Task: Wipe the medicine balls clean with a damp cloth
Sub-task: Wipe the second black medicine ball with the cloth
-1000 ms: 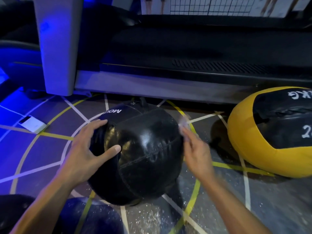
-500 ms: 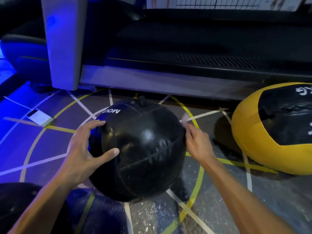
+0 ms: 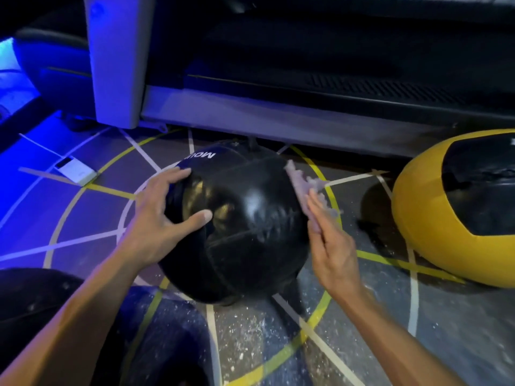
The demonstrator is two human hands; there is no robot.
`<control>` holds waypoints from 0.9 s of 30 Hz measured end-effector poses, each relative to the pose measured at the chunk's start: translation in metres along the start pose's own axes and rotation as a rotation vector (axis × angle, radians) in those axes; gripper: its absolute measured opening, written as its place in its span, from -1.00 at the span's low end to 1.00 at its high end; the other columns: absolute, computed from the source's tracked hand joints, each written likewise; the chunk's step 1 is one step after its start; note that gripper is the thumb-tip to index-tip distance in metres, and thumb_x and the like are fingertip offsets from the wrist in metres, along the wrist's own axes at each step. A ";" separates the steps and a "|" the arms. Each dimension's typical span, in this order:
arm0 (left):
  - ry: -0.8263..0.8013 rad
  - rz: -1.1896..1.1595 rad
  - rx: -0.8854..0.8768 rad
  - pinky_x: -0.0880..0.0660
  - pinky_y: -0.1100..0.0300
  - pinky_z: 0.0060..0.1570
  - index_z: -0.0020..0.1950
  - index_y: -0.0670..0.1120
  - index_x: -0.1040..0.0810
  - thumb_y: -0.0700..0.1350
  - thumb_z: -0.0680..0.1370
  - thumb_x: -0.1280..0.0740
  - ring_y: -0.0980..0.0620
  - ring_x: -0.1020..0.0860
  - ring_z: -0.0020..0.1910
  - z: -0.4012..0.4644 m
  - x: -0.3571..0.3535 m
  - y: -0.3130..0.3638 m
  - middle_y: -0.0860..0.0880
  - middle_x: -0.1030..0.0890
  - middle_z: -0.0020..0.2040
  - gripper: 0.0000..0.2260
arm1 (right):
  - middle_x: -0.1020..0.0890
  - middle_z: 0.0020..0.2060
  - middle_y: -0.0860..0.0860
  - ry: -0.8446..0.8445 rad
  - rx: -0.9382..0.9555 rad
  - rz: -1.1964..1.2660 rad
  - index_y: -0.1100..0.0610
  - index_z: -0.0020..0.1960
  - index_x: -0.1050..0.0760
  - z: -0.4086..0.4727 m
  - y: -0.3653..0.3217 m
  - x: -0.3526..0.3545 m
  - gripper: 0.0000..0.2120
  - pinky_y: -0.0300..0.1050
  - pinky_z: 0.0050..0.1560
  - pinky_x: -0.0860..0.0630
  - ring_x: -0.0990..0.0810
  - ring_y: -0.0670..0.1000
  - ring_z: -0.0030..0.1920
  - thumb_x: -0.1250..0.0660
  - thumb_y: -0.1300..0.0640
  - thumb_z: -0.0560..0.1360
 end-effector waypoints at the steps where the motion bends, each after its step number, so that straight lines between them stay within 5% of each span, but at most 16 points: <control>1: -0.002 0.010 -0.003 -0.24 0.12 0.52 0.42 0.28 -0.40 0.37 0.31 -0.45 0.11 -0.33 0.49 0.007 -0.005 0.003 0.17 -0.38 0.41 -0.30 | -0.42 0.50 -0.12 0.003 -0.122 0.017 0.06 0.55 -0.38 -0.002 0.009 0.005 -0.59 -0.08 0.51 -0.33 -0.36 -0.17 0.50 -0.20 0.18 0.71; 4: -0.009 0.016 -0.002 -0.28 0.15 0.51 0.48 0.17 -0.44 0.42 0.35 -0.40 0.15 -0.39 0.46 0.041 -0.016 0.019 0.11 -0.43 0.46 -0.26 | -0.49 0.44 -0.19 -0.002 -0.375 0.088 -0.07 0.53 -0.40 0.011 0.039 0.004 -0.60 0.00 0.47 -0.39 -0.44 -0.23 0.43 -0.19 0.10 0.71; 8: -0.021 -0.087 0.028 -0.33 0.11 0.47 0.47 0.21 -0.45 0.33 0.46 -0.47 0.20 -0.39 0.46 0.062 -0.011 0.023 0.12 -0.45 0.47 -0.39 | -0.47 0.43 -0.27 0.068 -0.426 0.276 -0.11 0.50 -0.44 0.052 0.039 0.011 -0.59 0.00 0.56 -0.27 -0.37 -0.26 0.47 -0.16 0.12 0.69; 11: -0.071 -0.084 0.097 -0.21 0.22 0.50 0.50 0.27 -0.43 0.29 0.47 -0.47 0.29 -0.29 0.50 0.047 -0.019 0.009 0.17 -0.35 0.55 -0.39 | -0.42 0.46 -0.25 0.061 -0.167 0.155 -0.07 0.50 -0.45 0.057 -0.017 -0.004 -0.60 -0.12 0.57 -0.20 -0.30 -0.28 0.50 -0.17 0.15 0.69; 14: -0.039 -0.087 0.114 -0.22 0.14 0.55 0.47 0.32 -0.43 0.40 0.41 -0.45 0.23 -0.31 0.52 0.053 -0.024 0.001 0.13 -0.37 0.55 -0.35 | -0.28 0.59 -0.04 -0.188 0.291 -0.200 0.11 0.58 -0.33 0.020 -0.068 -0.052 -0.55 0.06 0.61 -0.13 -0.13 -0.04 0.63 -0.17 0.16 0.69; 16: -0.062 -0.069 0.120 -0.31 0.03 0.53 0.46 0.32 -0.45 0.45 0.36 -0.41 0.19 -0.39 0.48 0.061 -0.020 -0.002 0.13 -0.45 0.49 -0.31 | -0.20 0.63 0.00 -0.289 0.434 -0.376 0.13 0.61 -0.24 -0.010 -0.060 -0.060 -0.53 0.15 0.61 -0.14 -0.07 0.04 0.64 -0.11 0.15 0.71; 19: -0.071 -0.015 0.166 -0.37 0.06 0.45 0.49 0.35 -0.39 0.49 0.36 -0.38 0.17 -0.41 0.43 0.063 -0.014 -0.007 0.15 -0.45 0.47 -0.29 | -0.14 0.64 -0.07 -0.385 0.546 -0.494 0.07 0.63 -0.20 -0.049 -0.022 -0.043 -0.51 0.02 0.63 -0.07 -0.09 0.03 0.64 -0.06 0.09 0.71; 21: -0.026 -0.008 0.226 -0.40 0.13 0.34 0.52 0.33 -0.34 0.48 0.41 -0.37 0.15 -0.43 0.40 0.063 -0.019 -0.008 0.14 -0.45 0.48 -0.29 | -0.16 0.62 -0.23 -0.371 0.399 -0.448 -0.15 0.61 -0.20 -0.071 0.002 -0.025 -0.54 -0.10 0.61 -0.13 -0.17 -0.09 0.61 -0.05 0.05 0.72; 23: 0.036 -0.082 0.292 -0.41 0.16 0.31 0.55 0.26 -0.35 0.45 0.44 -0.38 0.13 -0.47 0.38 0.066 -0.024 -0.005 0.12 -0.48 0.45 -0.28 | -0.42 0.46 -0.32 -0.187 -0.149 -0.056 -0.30 0.49 -0.36 -0.076 0.025 -0.003 -0.61 -0.09 0.42 -0.45 -0.45 -0.25 0.41 -0.07 0.02 0.74; 25: 0.092 -0.252 0.354 -0.45 0.20 0.30 0.51 0.19 -0.43 0.34 0.48 -0.43 0.17 -0.53 0.30 0.067 -0.024 -0.003 0.12 -0.55 0.38 -0.37 | -0.72 0.11 -0.11 0.178 -0.704 0.356 -0.11 0.37 -0.52 -0.079 0.052 0.022 -0.69 -0.04 -0.08 -0.64 -0.69 -0.18 -0.09 -0.11 0.09 0.73; 27: 0.130 -0.344 0.351 -0.48 0.26 0.22 0.43 0.14 -0.52 0.21 0.53 -0.46 0.21 -0.55 0.26 0.063 -0.019 -0.006 0.11 -0.58 0.34 -0.51 | -0.72 -0.01 0.06 0.321 -0.847 0.513 0.02 0.34 -0.55 -0.063 0.051 0.032 -0.71 -0.11 -0.37 -0.57 -0.66 -0.09 -0.30 -0.13 0.12 0.73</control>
Point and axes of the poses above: each hand's wrist, its own z-axis towards the middle knuckle, its own x-axis out of the back of the hand, y = z × x, the point moved 6 cm from there along z, towards the middle knuckle
